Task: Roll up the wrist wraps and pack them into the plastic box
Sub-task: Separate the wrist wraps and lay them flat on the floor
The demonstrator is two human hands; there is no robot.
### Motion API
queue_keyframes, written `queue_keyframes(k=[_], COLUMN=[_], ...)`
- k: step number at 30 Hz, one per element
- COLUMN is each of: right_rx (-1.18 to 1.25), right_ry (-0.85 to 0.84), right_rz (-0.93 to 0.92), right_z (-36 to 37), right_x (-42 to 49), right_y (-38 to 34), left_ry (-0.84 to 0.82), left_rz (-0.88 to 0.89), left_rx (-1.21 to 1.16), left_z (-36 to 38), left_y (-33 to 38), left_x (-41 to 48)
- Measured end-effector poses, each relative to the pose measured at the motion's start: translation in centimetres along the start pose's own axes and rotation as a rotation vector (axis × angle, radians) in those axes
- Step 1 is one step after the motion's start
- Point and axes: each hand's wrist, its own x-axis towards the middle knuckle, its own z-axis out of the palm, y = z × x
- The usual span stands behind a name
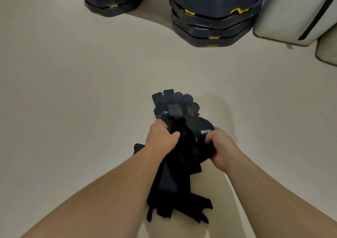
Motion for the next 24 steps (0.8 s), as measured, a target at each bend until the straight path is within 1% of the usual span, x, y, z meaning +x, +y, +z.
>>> queue_keyframes(k=[2, 4, 7, 10, 12, 15, 17, 21, 24], right_rx=[0.048, 0.147, 0.223, 0.219, 0.235, 0.256, 0.281, 0.180, 0.152], right_ry=[-0.003, -0.025, -0.094, -0.167, -0.197, -0.148, -0.134, -0.126, -0.141], right_rz=[0.016, 0.020, 0.012, -0.027, -0.042, 0.007, 0.025, 0.021, -0.013], right_z=[0.1, 0.1, 0.3, 0.5, 0.7, 0.6, 0.4, 1.2, 2.2], right_x=[-0.7, -1.2, -1.8, -2.2, -2.3, -2.5, -2.7, -3.9, -5.6], right_y=[-0.4, -0.8, -1.2, -1.5, -1.7, -2.1, -2.6, -3.6, -4.1], left_ry=[0.065, 0.122, 0.127, 0.115, 0.073, -0.023, -0.052, -0.071, -0.077], left_rz=[0.008, 0.023, 0.069, 0.106, 0.077, -0.044, -0.097, -0.079, -0.076], left_rx=[0.020, 0.032, 0.119, 0.153, 0.083, -0.181, -0.311, -0.452, -0.529], left_z=[0.8, 0.8, 0.4, 0.5, 0.7, 0.4, -0.7, -3.5, -5.8], left_y=[0.0, 0.1, 0.3, 0.8, 0.8, 1.2, 1.9, 3.4, 4.0], left_x=[0.1, 0.3, 0.7, 0.6, 0.6, 0.6, 0.3, -1.6, -4.4])
